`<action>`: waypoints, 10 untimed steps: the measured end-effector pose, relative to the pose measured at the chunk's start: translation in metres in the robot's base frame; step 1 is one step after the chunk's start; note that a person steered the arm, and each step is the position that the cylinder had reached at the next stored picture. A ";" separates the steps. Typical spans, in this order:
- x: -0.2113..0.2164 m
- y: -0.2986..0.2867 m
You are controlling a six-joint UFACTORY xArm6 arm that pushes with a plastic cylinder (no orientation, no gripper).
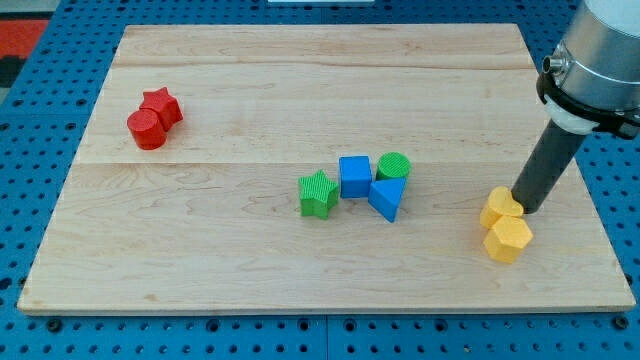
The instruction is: Move the green circle above the blue cube
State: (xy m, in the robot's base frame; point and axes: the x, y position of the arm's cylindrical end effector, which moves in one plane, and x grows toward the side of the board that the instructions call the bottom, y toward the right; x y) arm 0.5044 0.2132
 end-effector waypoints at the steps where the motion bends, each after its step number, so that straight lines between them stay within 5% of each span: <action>1: 0.000 0.000; 4: -0.042 -0.044; 7: -0.044 -0.205; 10: -0.134 -0.273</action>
